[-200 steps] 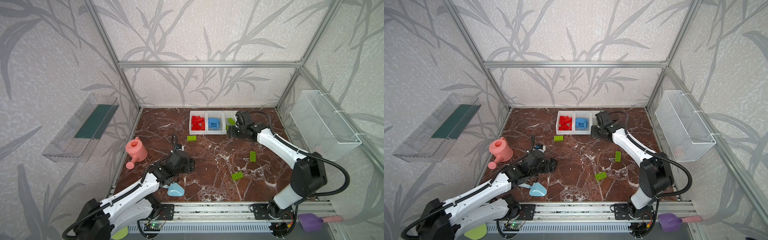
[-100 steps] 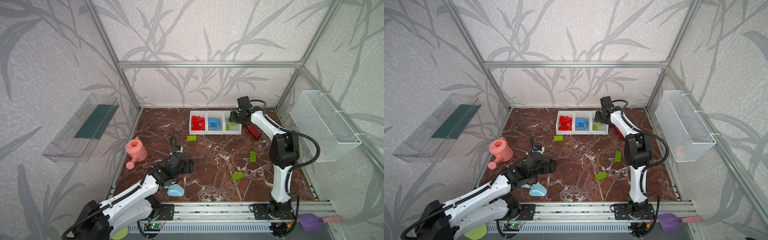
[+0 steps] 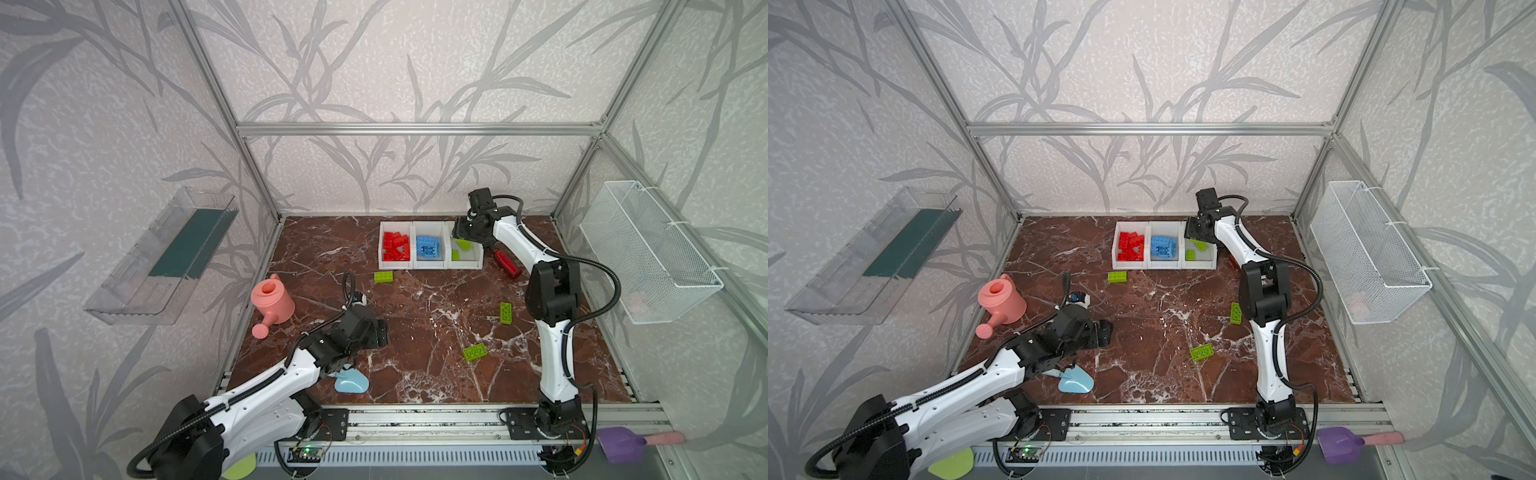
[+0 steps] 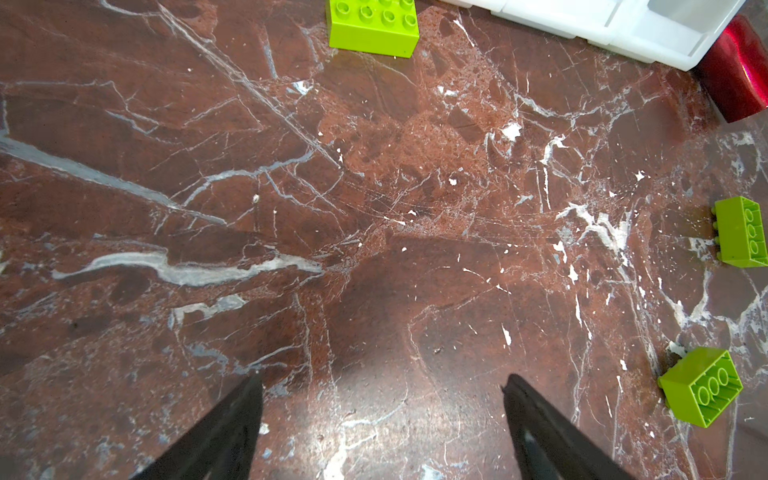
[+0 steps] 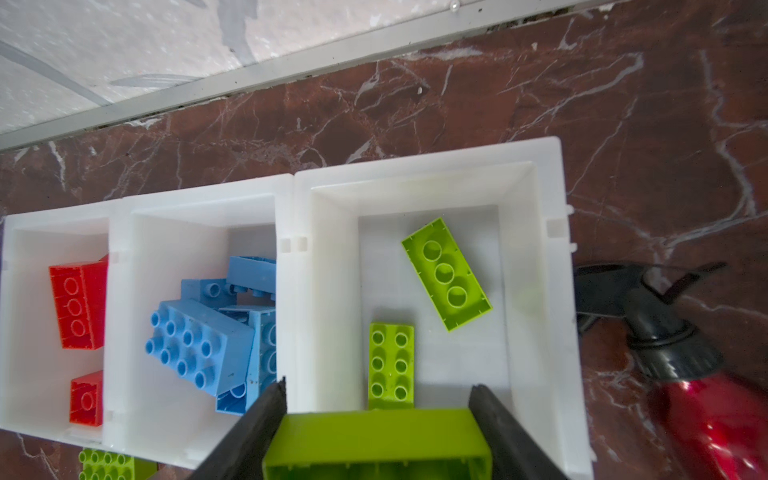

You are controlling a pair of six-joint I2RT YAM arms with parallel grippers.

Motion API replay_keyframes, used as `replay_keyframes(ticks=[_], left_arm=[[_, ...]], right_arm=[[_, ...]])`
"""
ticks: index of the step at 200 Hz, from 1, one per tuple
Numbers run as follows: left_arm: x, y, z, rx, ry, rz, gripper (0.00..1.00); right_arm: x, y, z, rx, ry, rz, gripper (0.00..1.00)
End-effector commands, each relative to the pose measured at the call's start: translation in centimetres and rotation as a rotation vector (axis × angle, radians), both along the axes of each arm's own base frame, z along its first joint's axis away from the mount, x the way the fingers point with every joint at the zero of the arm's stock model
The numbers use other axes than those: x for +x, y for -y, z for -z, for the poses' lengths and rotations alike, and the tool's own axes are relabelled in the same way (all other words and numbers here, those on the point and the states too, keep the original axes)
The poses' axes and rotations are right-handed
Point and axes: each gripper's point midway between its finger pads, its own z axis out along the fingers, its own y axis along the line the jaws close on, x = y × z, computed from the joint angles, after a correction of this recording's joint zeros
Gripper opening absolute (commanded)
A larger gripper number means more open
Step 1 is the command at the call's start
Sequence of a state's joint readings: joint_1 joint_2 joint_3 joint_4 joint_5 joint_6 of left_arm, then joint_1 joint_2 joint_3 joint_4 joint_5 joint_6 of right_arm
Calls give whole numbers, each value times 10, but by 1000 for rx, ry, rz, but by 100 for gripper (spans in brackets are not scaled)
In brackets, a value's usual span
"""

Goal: Sort the legos into containers by color
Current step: 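Carry the green brick with the right gripper and drop it into the third compartment, then grasp a green brick with the left gripper while the right gripper withdraws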

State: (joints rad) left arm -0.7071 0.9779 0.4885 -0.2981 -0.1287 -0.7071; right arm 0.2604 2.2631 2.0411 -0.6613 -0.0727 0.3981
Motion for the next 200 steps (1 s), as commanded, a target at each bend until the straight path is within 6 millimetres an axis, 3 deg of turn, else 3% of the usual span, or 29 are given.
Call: replay_keyframes(ticks=[1,42,77,107,136,174,200], left_arm=[[3,1,0,7,12,0,91],[5,9,0,-12,17,27,90],[3,24,-2,-27,32,102,91],[-5,56,-18,15,104,260,91],[-16,95,-25,16,94,447,91],[-29,149,-31,22,107,657,88],[-42,188,-24,39,107,829,82]], right_arm=[[1,-1,-1,7,-14,-12,62],[4,-4,1,14,-18,-22,77],[-1,-2,-13,16,-7,-29,83],[-15,-4,-31,42,5,-49,83],[-41,-4,-54,85,61,-66,83],[-75,13,-76,121,103,-41,83],[-99,26,-94,186,137,-15,83]])
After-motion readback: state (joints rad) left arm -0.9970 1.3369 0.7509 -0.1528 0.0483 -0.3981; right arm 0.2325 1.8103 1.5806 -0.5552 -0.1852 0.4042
